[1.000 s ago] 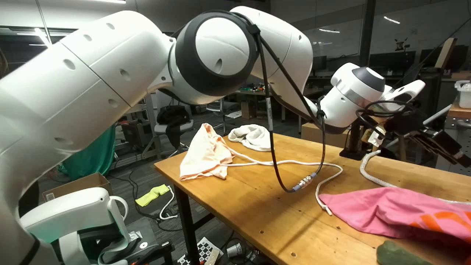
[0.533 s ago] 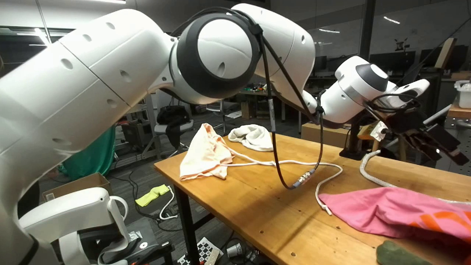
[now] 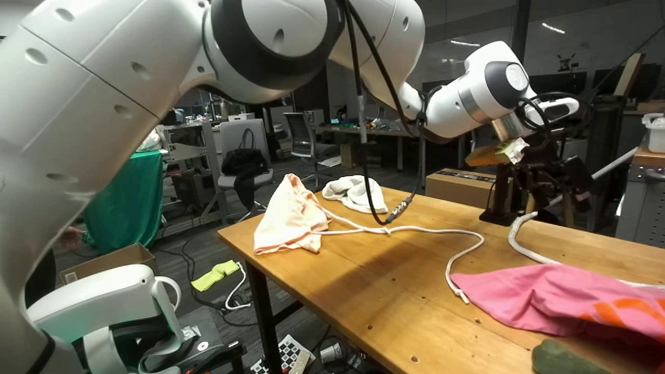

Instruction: Spread and clothes on the table

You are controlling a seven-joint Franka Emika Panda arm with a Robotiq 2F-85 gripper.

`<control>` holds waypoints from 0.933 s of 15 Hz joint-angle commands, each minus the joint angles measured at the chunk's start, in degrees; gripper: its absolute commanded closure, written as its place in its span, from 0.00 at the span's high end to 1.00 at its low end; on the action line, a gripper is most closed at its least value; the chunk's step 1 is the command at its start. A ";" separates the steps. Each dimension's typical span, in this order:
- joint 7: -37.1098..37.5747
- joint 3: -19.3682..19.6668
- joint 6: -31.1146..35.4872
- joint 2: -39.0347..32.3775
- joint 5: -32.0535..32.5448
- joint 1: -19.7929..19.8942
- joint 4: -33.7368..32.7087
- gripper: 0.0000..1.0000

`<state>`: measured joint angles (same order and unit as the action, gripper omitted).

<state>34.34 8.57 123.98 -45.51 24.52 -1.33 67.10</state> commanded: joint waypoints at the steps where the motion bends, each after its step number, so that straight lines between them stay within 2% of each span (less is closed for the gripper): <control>1: -10.61 -2.04 -3.21 8.04 -6.83 0.51 9.13 1.00; 5: -17.35 -2.32 -9.98 11.69 -11.56 1.10 13.42 1.00; 14: -26.41 -2.83 -16.17 15.37 -18.67 4.74 21.09 1.00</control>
<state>10.90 6.96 109.38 -32.90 8.41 1.54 84.68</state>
